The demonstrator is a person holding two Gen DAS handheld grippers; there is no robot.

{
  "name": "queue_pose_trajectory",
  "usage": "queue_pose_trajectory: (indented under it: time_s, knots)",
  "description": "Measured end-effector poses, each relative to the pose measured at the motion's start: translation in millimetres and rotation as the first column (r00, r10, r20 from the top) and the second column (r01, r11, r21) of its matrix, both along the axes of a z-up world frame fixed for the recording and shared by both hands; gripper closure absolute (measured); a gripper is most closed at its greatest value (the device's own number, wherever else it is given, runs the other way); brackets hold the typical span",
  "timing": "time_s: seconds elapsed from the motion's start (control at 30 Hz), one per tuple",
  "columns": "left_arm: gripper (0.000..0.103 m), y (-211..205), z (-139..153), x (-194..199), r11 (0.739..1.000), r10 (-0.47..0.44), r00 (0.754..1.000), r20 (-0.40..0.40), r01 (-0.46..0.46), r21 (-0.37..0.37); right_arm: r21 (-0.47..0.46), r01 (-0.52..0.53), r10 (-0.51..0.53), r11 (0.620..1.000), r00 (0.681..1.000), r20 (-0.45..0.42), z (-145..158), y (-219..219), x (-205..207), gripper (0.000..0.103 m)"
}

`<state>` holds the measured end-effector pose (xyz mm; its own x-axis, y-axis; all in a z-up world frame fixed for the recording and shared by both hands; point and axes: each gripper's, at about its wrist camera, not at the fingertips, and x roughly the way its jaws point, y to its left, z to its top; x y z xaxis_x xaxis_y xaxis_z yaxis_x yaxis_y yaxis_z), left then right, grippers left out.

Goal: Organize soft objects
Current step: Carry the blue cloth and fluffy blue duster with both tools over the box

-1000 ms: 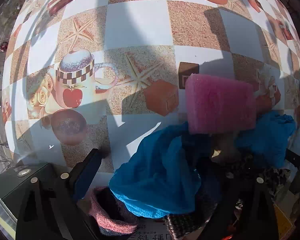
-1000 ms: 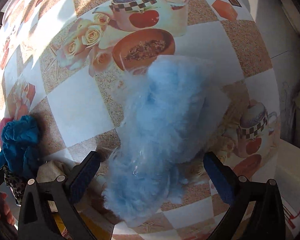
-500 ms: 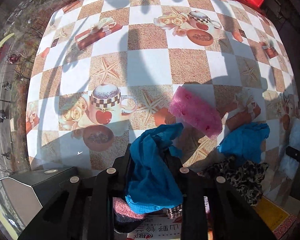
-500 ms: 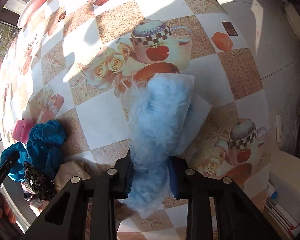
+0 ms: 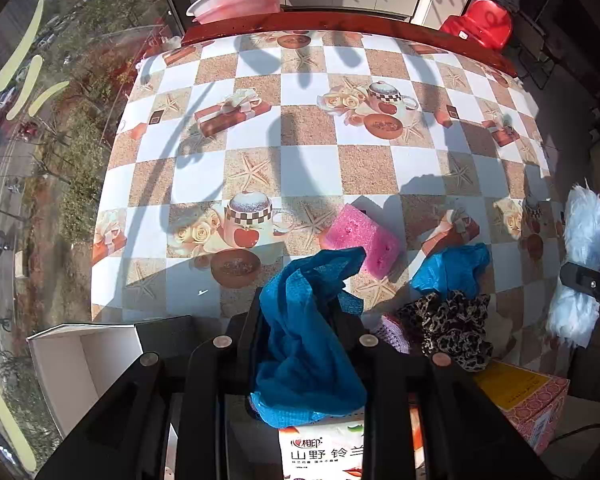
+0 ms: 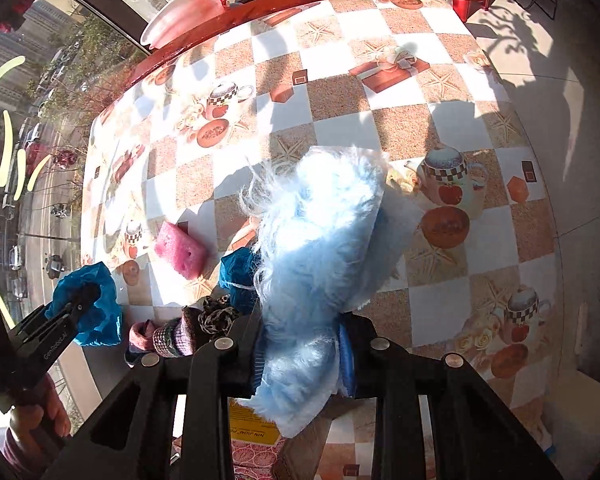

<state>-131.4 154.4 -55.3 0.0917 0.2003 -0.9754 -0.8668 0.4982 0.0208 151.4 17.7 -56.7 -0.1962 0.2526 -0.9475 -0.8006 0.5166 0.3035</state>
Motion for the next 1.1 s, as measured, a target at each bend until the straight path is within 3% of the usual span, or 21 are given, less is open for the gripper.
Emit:
queue_pose_trajectory:
  time_s: [0.27,0.63,0.83,1.1]
  knots:
    - [0.074,-35.6,24.2,-24.8,1.000,-0.028,0.999,0.032,0.027,0.011,0.055,-0.066,0.066,0.996,0.998,0.000,22.7,24.3,-62.1,0.072]
    - [0.074,-97.2,51.2,-72.6,0.997,-0.077,0.996,0.049,0.076,0.020,0.062,-0.220,0.219,0.974,0.976,0.019,58.4,-9.8,-152.4,0.072]
    - [0.074,-122.9,55.2,-104.7,0.997,-0.080,0.996,0.038,0.080,0.023,0.016,-0.303,0.303,0.953,0.953,0.027,46.0,-31.1,-201.6,0.072]
    - [0.074,-142.7,43.2,-137.3,0.999,-0.046,0.999,0.019,0.047,-0.008,-0.050,-0.333,0.332,0.942,0.943,-0.030,22.9,-48.5,-239.9,0.072]
